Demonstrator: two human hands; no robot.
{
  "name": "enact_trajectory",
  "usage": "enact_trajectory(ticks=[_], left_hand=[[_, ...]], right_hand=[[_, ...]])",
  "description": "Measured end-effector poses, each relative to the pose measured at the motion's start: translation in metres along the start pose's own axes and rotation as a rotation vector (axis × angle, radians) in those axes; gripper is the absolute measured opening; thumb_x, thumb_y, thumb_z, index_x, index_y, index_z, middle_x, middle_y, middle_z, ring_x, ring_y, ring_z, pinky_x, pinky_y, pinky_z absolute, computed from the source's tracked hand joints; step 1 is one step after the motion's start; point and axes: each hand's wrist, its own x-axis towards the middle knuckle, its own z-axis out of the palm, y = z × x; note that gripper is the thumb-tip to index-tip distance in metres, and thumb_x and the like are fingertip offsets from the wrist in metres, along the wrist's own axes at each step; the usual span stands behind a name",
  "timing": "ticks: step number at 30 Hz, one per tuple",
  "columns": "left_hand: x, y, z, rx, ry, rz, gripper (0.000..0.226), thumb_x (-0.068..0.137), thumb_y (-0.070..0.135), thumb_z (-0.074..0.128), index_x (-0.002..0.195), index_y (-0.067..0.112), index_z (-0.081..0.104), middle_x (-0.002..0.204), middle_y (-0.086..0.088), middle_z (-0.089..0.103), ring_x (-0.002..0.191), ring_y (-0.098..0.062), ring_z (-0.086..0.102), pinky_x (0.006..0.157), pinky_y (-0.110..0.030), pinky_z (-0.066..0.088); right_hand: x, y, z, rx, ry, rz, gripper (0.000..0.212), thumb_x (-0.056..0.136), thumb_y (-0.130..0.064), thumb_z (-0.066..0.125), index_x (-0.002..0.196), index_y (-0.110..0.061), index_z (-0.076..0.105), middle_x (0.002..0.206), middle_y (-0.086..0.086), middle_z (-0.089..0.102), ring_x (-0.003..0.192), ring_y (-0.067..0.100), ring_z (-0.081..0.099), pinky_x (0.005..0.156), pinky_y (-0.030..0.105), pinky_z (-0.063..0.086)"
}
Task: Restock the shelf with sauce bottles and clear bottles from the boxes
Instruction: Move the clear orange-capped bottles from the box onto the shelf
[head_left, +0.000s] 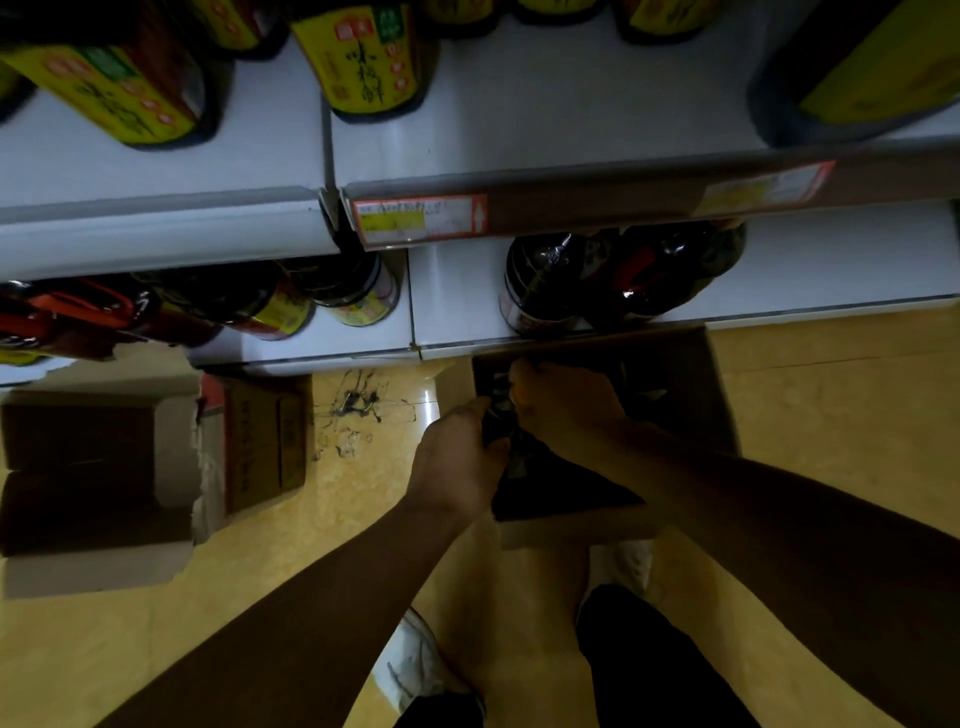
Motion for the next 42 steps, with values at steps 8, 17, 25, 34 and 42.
enact_trajectory(ticks=[8,17,25,34,42], left_hand=[[-0.038,0.048,-0.046,-0.087,0.008,0.117,0.059,0.079,0.009,0.070,0.132,0.026,0.051,0.124,0.000,0.061,0.112,-0.020,0.058,0.092,-0.033,0.049],[-0.091,0.137,-0.111,-0.213,-0.042,0.350,0.061,0.072,0.003,0.081,0.118,0.028,0.050,0.116,0.004,0.061,0.108,-0.018,0.060,0.093,-0.046,0.051],[-0.167,0.227,-0.183,-0.161,-0.041,0.518,0.057,0.059,0.046,0.078,0.104,0.060,0.046,0.104,0.018,0.065,0.095,-0.003,0.062,0.078,-0.038,0.057],[-0.246,0.317,-0.250,-0.185,-0.021,0.696,0.056,0.066,0.042,0.081,0.115,0.043,0.054,0.109,0.016,0.066,0.097,0.001,0.063,0.078,-0.037,0.057],[-0.305,0.384,-0.301,-0.111,0.057,0.774,0.071,0.059,0.056,0.079,0.122,0.039,0.051,0.111,0.015,0.065,0.099,0.000,0.063,0.084,-0.034,0.058]], right_hand=[[-0.069,-0.030,-0.117,0.052,0.182,-0.101,0.029,0.091,-0.040,0.057,0.108,-0.017,0.053,0.092,0.001,0.060,0.086,0.023,0.061,0.068,0.029,0.041],[-0.138,-0.063,-0.255,0.220,0.247,-0.148,0.026,0.078,-0.041,0.069,0.082,-0.024,0.050,0.069,-0.006,0.053,0.067,0.017,0.056,0.059,0.037,0.048],[-0.216,-0.093,-0.381,0.260,0.400,-0.160,0.030,0.068,-0.044,0.066,0.068,-0.021,0.046,0.058,-0.004,0.045,0.054,0.014,0.045,0.050,0.035,0.037],[-0.298,-0.122,-0.503,0.236,0.552,-0.197,0.034,0.060,-0.047,0.063,0.060,-0.024,0.038,0.056,-0.004,0.038,0.051,0.015,0.038,0.049,0.037,0.035],[-0.356,-0.144,-0.594,0.246,0.632,-0.223,0.028,0.064,-0.037,0.072,0.059,-0.025,0.047,0.054,-0.007,0.046,0.049,0.008,0.045,0.049,0.032,0.040]])
